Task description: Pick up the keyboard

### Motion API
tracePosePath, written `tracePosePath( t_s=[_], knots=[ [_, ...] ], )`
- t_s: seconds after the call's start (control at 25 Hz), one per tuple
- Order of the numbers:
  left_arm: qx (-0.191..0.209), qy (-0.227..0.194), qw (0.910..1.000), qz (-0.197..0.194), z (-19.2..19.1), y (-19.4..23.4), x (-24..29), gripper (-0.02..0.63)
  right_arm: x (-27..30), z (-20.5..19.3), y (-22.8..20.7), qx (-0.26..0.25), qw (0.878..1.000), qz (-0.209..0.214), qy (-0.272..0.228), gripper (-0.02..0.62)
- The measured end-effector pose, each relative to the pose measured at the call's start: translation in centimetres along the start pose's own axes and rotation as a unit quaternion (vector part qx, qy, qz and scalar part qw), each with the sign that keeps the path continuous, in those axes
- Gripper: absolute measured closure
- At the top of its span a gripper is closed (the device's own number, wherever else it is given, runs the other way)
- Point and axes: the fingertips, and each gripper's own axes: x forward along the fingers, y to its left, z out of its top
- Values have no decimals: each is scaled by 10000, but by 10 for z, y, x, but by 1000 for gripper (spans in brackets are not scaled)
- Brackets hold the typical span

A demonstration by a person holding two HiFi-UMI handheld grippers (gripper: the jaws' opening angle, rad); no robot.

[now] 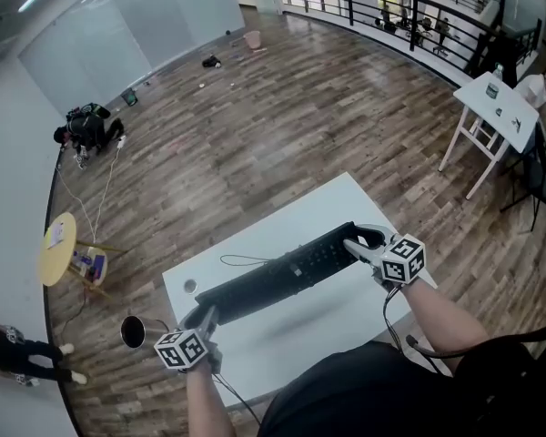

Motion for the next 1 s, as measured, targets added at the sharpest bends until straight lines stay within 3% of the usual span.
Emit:
tracePosePath(
  t_s=[1.0],
  knots=[
    [92,-96,9998,166,12,-4,-5,446,3,7,-6,-10,9998,134,-153,453]
  ],
)
